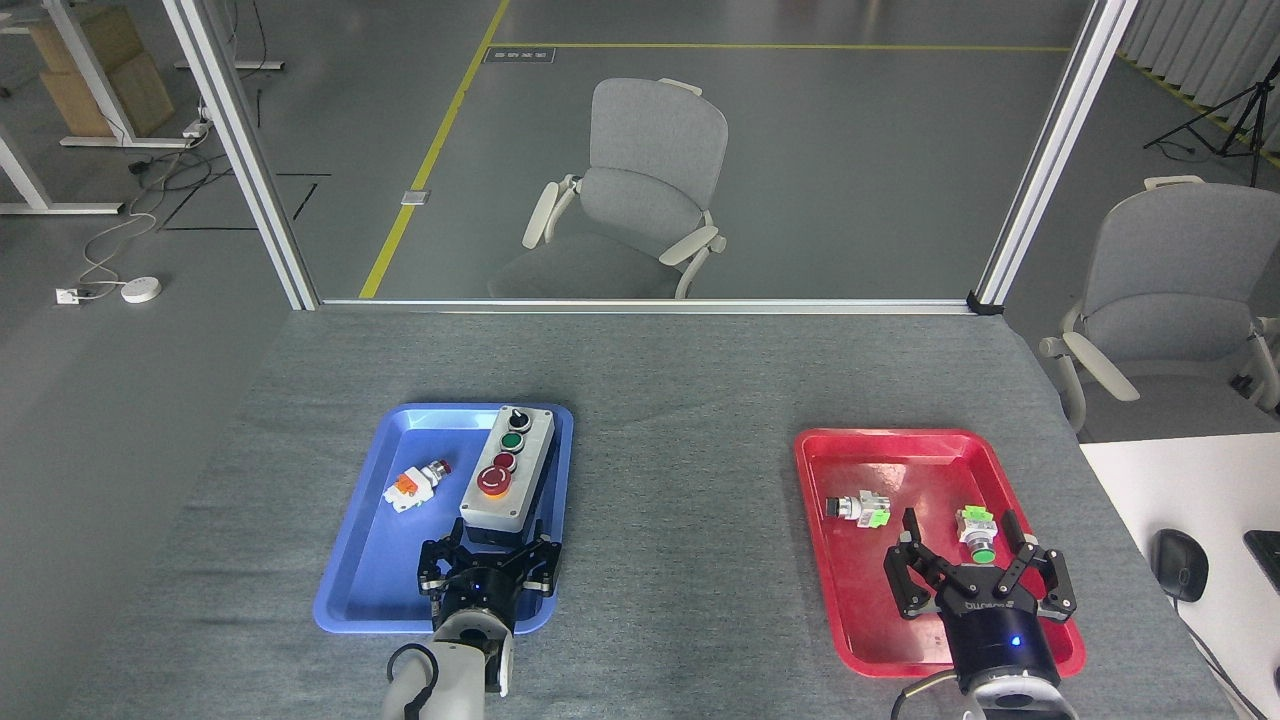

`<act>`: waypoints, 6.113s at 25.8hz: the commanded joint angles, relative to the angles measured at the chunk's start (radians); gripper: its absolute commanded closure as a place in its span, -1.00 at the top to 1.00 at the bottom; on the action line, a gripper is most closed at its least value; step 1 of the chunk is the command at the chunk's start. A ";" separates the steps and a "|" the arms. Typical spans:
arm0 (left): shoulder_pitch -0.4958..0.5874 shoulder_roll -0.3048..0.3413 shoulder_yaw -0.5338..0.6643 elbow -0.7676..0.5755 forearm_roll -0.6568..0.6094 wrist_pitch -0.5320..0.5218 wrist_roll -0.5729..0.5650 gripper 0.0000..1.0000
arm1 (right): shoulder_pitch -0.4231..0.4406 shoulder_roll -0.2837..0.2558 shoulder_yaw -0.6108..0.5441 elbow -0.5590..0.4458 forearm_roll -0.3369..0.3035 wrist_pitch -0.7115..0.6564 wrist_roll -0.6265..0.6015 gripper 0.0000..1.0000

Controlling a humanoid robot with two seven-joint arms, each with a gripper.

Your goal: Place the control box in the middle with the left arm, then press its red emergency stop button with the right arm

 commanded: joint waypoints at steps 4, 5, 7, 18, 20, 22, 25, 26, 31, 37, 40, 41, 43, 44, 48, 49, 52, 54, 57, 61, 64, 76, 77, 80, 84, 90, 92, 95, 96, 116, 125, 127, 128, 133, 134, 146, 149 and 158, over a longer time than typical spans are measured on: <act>-0.070 -0.004 0.002 0.104 0.002 0.006 -0.002 0.97 | 0.000 -0.008 0.004 -0.008 0.000 0.000 0.004 0.97; -0.082 -0.004 0.002 0.118 0.004 0.009 -0.002 0.97 | 0.000 -0.008 0.004 -0.013 0.000 -0.001 0.001 0.97; -0.096 -0.004 0.002 0.135 0.005 0.012 -0.003 0.97 | -0.002 -0.013 0.006 -0.017 0.000 -0.001 0.003 0.97; -0.111 -0.007 -0.003 0.138 0.071 0.002 -0.005 0.93 | 0.000 -0.013 0.000 -0.017 -0.005 0.000 0.006 0.96; -0.113 -0.020 -0.003 0.136 0.071 0.000 -0.005 0.81 | 0.001 -0.011 0.000 -0.014 -0.009 0.005 0.004 0.96; -0.119 -0.021 -0.003 0.136 0.071 -0.005 -0.005 0.63 | 0.000 -0.010 0.001 -0.013 -0.028 0.022 -0.002 0.96; -0.122 -0.021 -0.006 0.139 0.071 -0.012 -0.008 0.33 | 0.003 -0.008 0.000 -0.013 -0.048 0.026 -0.002 0.96; -0.122 -0.021 -0.006 0.138 0.071 -0.023 -0.009 0.13 | 0.001 -0.007 -0.006 -0.009 -0.048 0.025 0.000 0.96; -0.122 -0.018 -0.005 0.132 0.073 -0.057 -0.009 -1.00 | 0.003 -0.008 -0.014 -0.006 -0.048 0.023 -0.003 0.96; -0.119 0.009 -0.003 0.083 0.077 -0.104 0.002 -1.00 | 0.031 -0.007 -0.022 -0.008 -0.051 0.020 -0.006 0.96; -0.110 0.016 0.002 -0.003 0.079 -0.110 -0.006 -1.00 | 0.032 -0.001 -0.075 -0.006 -0.052 -0.009 -0.006 0.96; -0.108 0.017 0.002 -0.045 0.079 -0.112 -0.011 -1.00 | 0.034 -0.001 -0.078 -0.006 -0.051 -0.020 -0.006 0.96; -0.082 0.014 0.002 -0.137 0.082 -0.115 -0.023 -1.00 | 0.040 0.002 -0.074 -0.006 -0.048 -0.024 -0.006 0.96; -0.064 0.011 0.002 -0.189 0.086 -0.117 -0.038 -1.00 | 0.043 0.004 -0.074 -0.006 -0.048 -0.026 -0.006 0.96; 0.012 -0.046 -0.037 -0.353 0.085 -0.115 -0.109 -1.00 | 0.044 0.007 -0.074 -0.005 -0.048 -0.037 -0.006 0.96; 0.016 -0.052 -0.071 -0.365 0.083 -0.101 -0.112 -1.00 | 0.043 0.007 -0.072 -0.002 -0.048 -0.043 -0.005 0.96; 0.018 -0.052 -0.178 -0.367 0.090 -0.038 -0.115 -1.00 | 0.044 0.018 -0.049 -0.002 -0.045 -0.050 -0.003 0.96; 0.018 -0.052 -0.252 -0.368 0.108 -0.008 -0.114 -1.00 | 0.044 0.021 -0.046 -0.002 -0.045 -0.050 -0.003 0.96; 0.018 -0.054 -0.359 -0.353 0.169 0.009 -0.110 -1.00 | 0.044 0.022 -0.046 0.014 -0.048 -0.053 -0.006 0.96; 0.016 -0.054 -0.483 -0.299 0.195 0.037 -0.114 -1.00 | 0.044 0.022 -0.048 0.027 -0.046 -0.066 -0.006 0.96; 0.016 -0.054 -0.541 -0.240 0.198 0.055 -0.112 -1.00 | 0.044 0.024 -0.045 0.029 -0.046 -0.066 -0.006 0.97; 0.008 -0.055 -0.555 -0.155 0.235 0.015 -0.127 -0.69 | 0.041 0.068 -0.043 0.038 -0.048 -0.066 -0.006 0.96; 0.007 -0.055 -0.564 -0.137 0.237 0.012 -0.132 -0.55 | 0.043 0.071 -0.043 0.038 -0.048 -0.066 -0.006 0.95; 0.007 -0.055 -0.577 -0.129 0.237 0.012 -0.135 -0.26 | 0.044 0.075 -0.043 0.037 -0.048 -0.067 -0.006 0.96; 0.007 -0.055 -0.580 -0.132 0.235 0.012 -0.133 0.06 | 0.044 0.065 -0.049 0.038 -0.049 -0.069 -0.006 0.96; 0.008 -0.052 -0.577 -0.135 0.235 0.026 -0.129 0.90 | 0.048 0.070 -0.049 0.038 -0.048 -0.090 -0.036 0.94; 0.016 -0.050 -0.574 -0.140 0.235 0.023 -0.132 0.93 | 0.044 0.071 -0.052 0.038 -0.048 -0.089 -0.039 0.89; 0.024 -0.038 -0.572 -0.148 0.237 0.009 -0.132 0.96 | 0.040 0.079 -0.052 0.037 -0.048 -0.083 -0.036 0.88; 0.033 -0.021 -0.572 -0.169 0.237 0.009 -0.130 0.96 | 0.040 0.087 -0.048 0.037 -0.048 -0.080 -0.034 0.87; 0.375 0.394 -0.215 -0.898 0.237 -0.051 -0.118 0.97 | -0.018 0.111 0.116 0.041 -0.032 -0.084 0.024 -1.00; 0.277 0.333 -0.006 -0.775 0.240 -0.045 -0.117 0.97 | -0.089 0.173 0.233 0.092 0.061 -0.064 0.072 -1.00; 0.262 0.318 0.008 -0.743 0.240 -0.040 -0.104 0.97 | -0.114 0.208 0.245 0.133 0.106 -0.058 0.072 -1.00; 0.251 0.316 0.021 -0.730 0.240 -0.040 -0.094 0.97 | -0.120 0.223 0.253 0.153 0.120 -0.058 0.072 -1.00; 0.217 0.316 0.041 -0.683 0.240 -0.040 -0.048 0.97 | -0.186 0.268 0.293 0.244 0.146 -0.027 0.072 -1.00; 0.219 0.313 0.043 -0.683 0.240 -0.038 -0.040 0.97 | -0.193 0.269 0.308 0.251 0.146 -0.021 0.072 -1.00; 0.200 0.285 0.043 -0.678 0.240 -0.054 -0.054 0.97 | -0.245 0.299 0.373 0.411 0.147 0.046 0.061 -1.00; 0.199 0.284 0.043 -0.681 0.241 -0.069 -0.054 0.97 | -0.259 0.299 0.383 0.445 0.146 0.062 0.047 -1.00; 0.186 0.292 0.048 -0.684 0.243 -0.187 -0.054 0.97 | -0.262 0.302 0.380 0.506 0.135 0.066 0.027 -1.00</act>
